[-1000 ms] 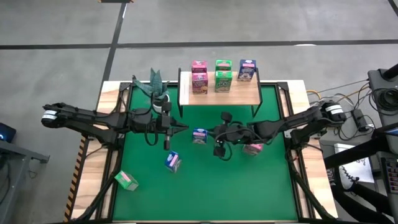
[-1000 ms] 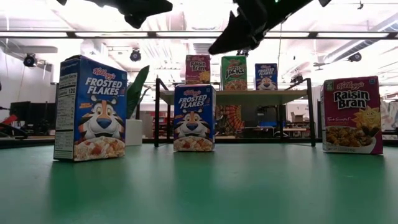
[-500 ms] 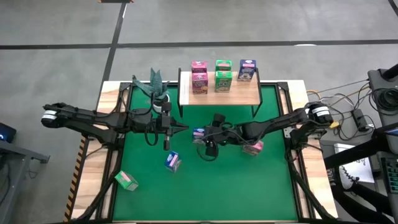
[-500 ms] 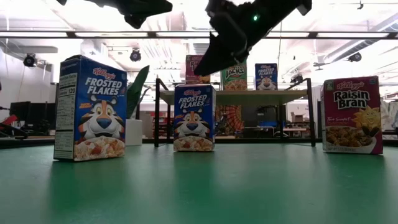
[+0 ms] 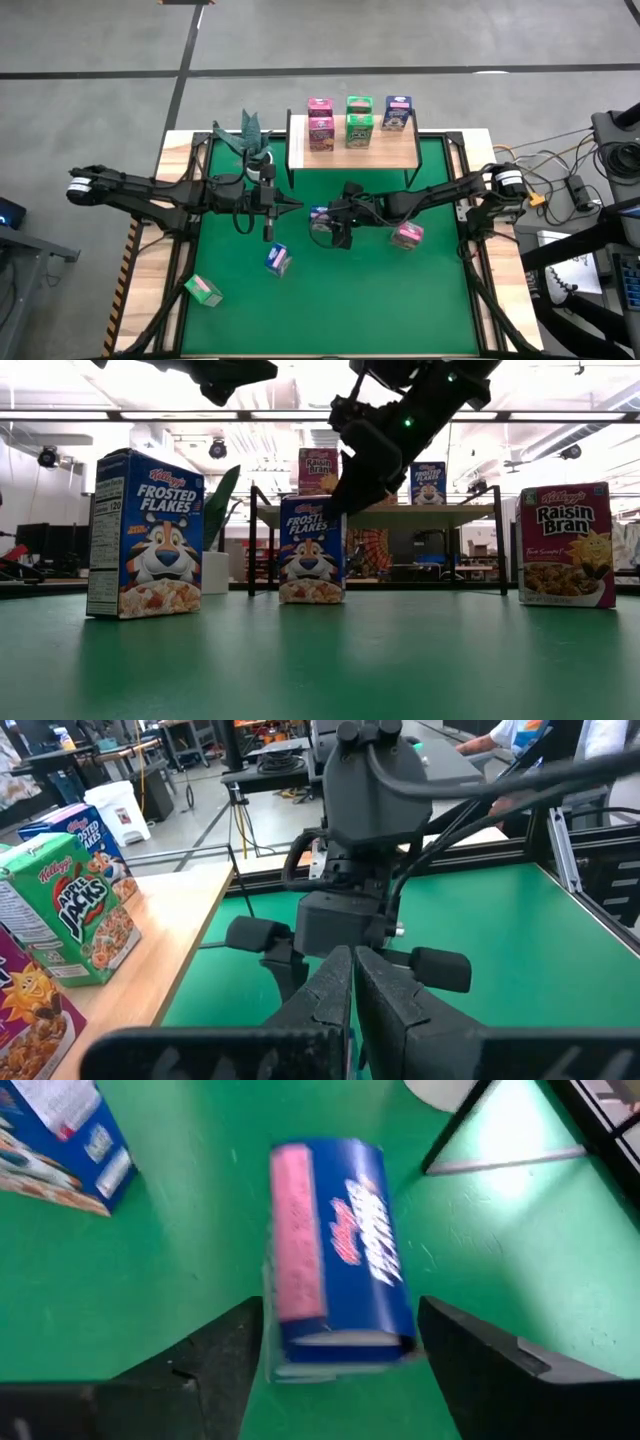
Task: Stack cereal on shelf
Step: Put the top blue cereal box aligned with the other blue cereal box on the shelf
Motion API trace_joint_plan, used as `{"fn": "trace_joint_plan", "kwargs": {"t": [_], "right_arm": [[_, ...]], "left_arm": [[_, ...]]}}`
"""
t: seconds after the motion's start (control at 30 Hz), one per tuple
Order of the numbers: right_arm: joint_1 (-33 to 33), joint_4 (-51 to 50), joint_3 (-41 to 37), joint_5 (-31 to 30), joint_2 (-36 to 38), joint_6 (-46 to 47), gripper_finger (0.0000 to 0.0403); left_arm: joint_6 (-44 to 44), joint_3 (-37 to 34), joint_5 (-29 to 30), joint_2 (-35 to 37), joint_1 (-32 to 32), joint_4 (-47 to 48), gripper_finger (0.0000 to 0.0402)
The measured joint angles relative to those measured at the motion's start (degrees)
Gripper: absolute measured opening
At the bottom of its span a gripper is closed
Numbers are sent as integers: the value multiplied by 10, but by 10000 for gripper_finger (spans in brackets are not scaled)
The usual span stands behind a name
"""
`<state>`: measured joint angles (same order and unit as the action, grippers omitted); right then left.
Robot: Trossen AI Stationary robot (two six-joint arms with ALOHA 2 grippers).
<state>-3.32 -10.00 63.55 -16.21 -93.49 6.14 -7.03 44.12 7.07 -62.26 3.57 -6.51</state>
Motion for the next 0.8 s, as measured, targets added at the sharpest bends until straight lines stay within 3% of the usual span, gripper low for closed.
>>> {"fn": "trace_joint_plan", "kwargs": {"t": [0.37,0.63,0.8], "right_arm": [[0,5,0,17,2,-1,186],[0,7,0,17,5,-8,174],[0,-12,0,19,47,-27,174]], "left_arm": [[-2,0,0,0,0,-1,0],[-2,0,0,0,0,-1,0],[-2,0,0,0,0,-1,0]]}}
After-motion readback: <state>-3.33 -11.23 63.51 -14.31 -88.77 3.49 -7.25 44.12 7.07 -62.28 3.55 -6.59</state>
